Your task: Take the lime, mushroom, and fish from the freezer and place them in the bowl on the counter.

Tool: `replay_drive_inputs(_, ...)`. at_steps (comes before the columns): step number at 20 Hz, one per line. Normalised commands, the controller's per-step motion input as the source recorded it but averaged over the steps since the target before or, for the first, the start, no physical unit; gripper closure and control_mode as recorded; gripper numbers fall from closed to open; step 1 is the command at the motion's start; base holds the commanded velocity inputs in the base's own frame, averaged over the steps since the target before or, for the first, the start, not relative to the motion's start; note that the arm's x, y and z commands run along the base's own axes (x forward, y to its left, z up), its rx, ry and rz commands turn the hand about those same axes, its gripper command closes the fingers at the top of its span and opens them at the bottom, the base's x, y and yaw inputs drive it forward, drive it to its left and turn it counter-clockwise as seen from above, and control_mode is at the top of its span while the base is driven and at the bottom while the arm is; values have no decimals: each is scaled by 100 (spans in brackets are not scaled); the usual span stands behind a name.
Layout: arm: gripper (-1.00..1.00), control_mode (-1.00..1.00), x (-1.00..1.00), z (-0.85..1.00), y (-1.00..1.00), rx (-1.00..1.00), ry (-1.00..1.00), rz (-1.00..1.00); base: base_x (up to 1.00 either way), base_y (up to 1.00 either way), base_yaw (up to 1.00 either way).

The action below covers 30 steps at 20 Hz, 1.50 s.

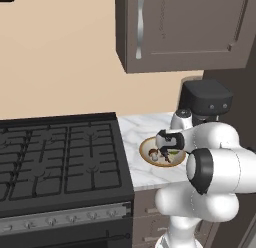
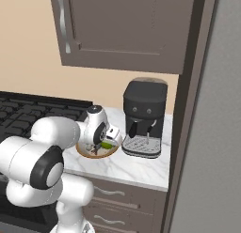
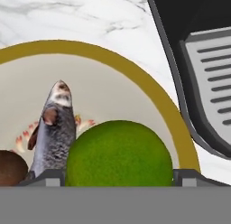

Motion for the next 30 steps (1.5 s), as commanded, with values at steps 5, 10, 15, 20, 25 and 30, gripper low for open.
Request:
replay_drive_inputs(5, -100, -100, 0, 0, 0, 0, 0, 0, 0, 0, 0)
replay_drive_inputs(10, -100, -100, 0, 3, 0, 0, -1, 0, 0, 0, 0)
replay_drive_inputs(15, -100, -100, -23, 36, 14, -4, -10, 0, 0, 0, 0)
replay_drive_inputs(20, -100, -100, -48, 36, 29, -3, -11, 0, 0, 0, 0)
replay_drive_inputs(25, -100, -100, -60, 43, 20, -1, -12, 0, 0, 0, 0)
replay_drive_inputs(30, -100, -100, -92, 71, 0, 0, -9, 0, 0, 0, 0)
